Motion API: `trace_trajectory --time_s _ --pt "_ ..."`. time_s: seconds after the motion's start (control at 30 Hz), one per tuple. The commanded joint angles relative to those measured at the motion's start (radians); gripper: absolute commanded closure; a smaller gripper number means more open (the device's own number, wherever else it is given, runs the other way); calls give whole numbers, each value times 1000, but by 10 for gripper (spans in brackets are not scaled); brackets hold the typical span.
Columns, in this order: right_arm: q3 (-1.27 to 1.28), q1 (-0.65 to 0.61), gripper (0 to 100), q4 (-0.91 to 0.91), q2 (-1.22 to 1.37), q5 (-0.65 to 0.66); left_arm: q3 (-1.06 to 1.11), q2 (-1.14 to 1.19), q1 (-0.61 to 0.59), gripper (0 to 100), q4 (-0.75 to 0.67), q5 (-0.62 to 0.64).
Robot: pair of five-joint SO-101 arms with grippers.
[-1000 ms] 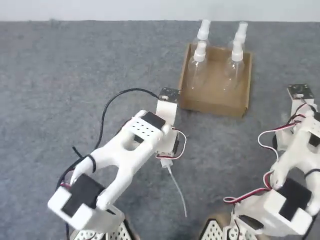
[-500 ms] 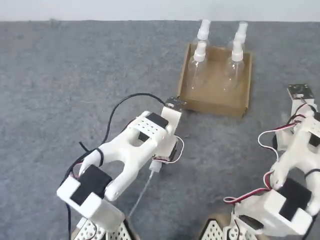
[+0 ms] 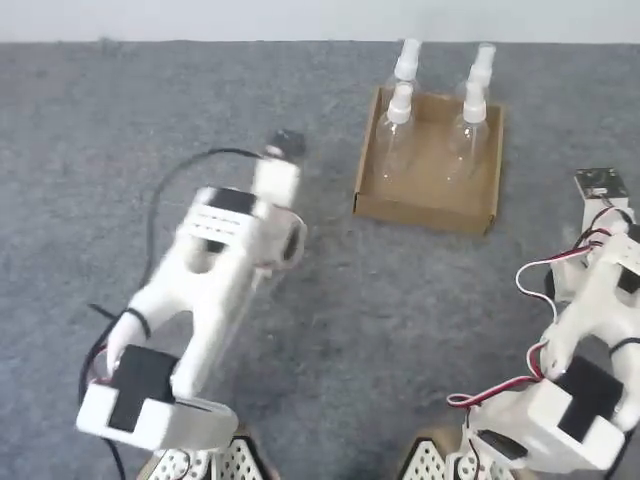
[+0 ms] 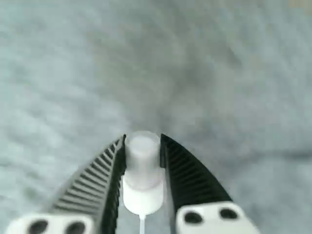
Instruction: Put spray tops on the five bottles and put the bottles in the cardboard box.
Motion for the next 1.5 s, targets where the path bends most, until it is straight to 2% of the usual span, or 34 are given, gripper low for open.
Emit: trace_trajectory --time_s 0.0,0.17,0.3,0.37,0.5,0.63,0.97,1.2,1.33,1.47 --pt "-64 -12 942 -19 -16 -5 -61 -5 -55 984 -153 0" --pt "-64 -10 942 -18 -16 -5 -96 115 -57 954 -255 35" --pt "-64 -10 942 -13 -16 -5 -170 212 -61 834 -215 32" --pt "-64 -10 942 -16 -16 -5 -206 247 -61 818 -187 14" --pt "-66 -10 942 -18 -16 -3 -289 265 -87 819 -114 0" --pt "-68 -10 942 -12 -16 52 -348 278 -112 819 -58 -3" --pt "-64 -8 942 -12 -10 54 -311 377 -57 822 -68 -35" --pt "-64 -10 942 -12 -7 54 -309 388 -57 957 -64 -32" --pt "-64 -8 942 -12 -7 55 -303 330 -66 988 -44 -6" --pt "-64 -10 922 -16 -7 51 -265 178 -74 988 3 32"
